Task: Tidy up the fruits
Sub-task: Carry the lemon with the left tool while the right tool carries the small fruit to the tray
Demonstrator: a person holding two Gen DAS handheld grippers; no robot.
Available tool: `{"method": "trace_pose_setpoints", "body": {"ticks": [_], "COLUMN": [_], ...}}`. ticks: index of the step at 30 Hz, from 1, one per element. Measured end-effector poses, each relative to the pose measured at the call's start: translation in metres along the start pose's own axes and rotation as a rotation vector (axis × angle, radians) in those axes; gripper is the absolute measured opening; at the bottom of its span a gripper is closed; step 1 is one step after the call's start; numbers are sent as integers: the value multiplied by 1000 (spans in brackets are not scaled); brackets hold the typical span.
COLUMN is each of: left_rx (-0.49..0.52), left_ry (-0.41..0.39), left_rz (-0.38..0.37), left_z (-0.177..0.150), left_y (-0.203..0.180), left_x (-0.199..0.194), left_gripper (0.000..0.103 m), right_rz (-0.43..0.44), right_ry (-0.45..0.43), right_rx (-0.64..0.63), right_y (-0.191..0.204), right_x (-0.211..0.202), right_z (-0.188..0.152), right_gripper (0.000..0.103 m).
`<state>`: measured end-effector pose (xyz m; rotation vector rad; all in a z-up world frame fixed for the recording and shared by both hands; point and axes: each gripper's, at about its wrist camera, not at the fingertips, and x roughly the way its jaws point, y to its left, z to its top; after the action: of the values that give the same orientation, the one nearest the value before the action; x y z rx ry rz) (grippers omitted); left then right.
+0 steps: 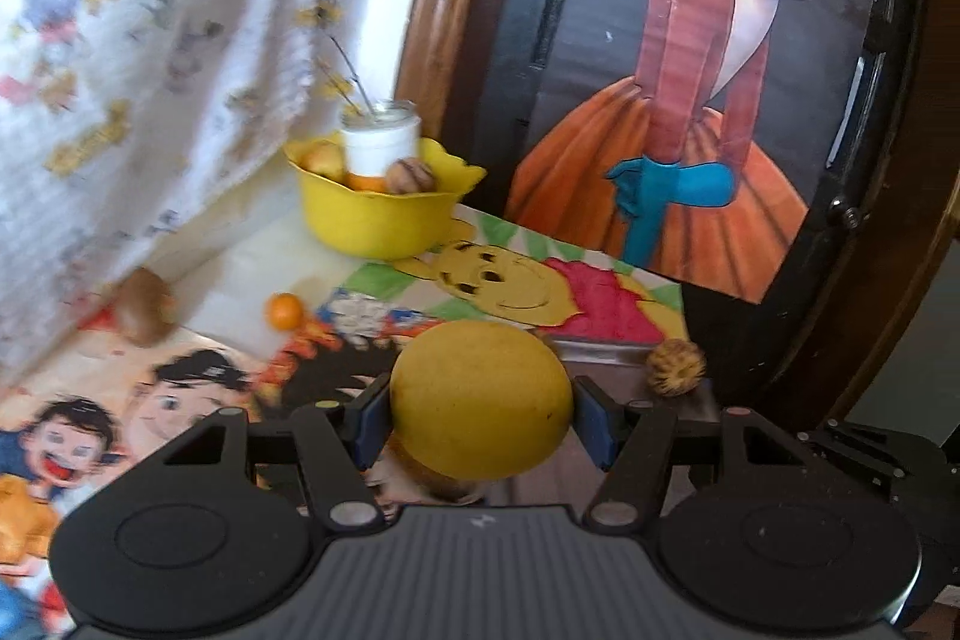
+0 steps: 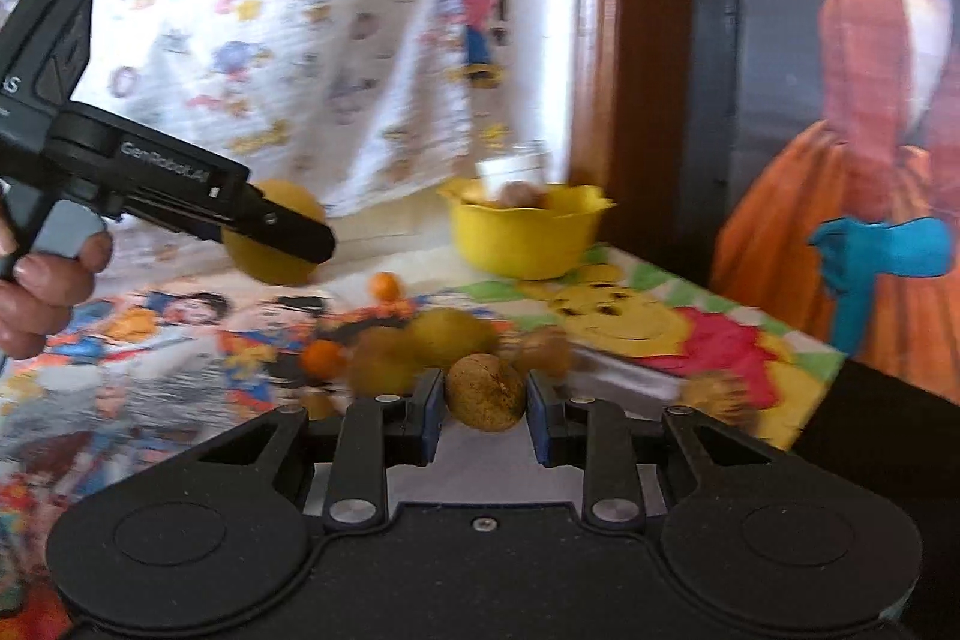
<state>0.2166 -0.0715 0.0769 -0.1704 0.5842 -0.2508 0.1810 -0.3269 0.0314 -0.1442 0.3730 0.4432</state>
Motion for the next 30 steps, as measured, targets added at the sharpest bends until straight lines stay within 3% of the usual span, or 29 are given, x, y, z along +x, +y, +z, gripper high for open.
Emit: {"method": "trace_pose_setpoints", "body": {"ticks": [6, 12, 30], "left_rx": [13, 28, 135], "left_ry": [16, 62, 146], "left_rz": [-15, -24, -3], "left_z": [1, -5, -22], "left_y": [-21, -37, -51], "left_x": [47, 92, 155], "left_gripper": [66, 66, 66], "right_rz": [-96, -93, -145], "right_ry": [24, 56, 79], "right_rx": [3, 62, -38], "right_y": [-36, -62, -68], "right_x": [24, 48, 77], "right_z": [-17, -31, -47], "right_gripper": [31, 31, 31]}}
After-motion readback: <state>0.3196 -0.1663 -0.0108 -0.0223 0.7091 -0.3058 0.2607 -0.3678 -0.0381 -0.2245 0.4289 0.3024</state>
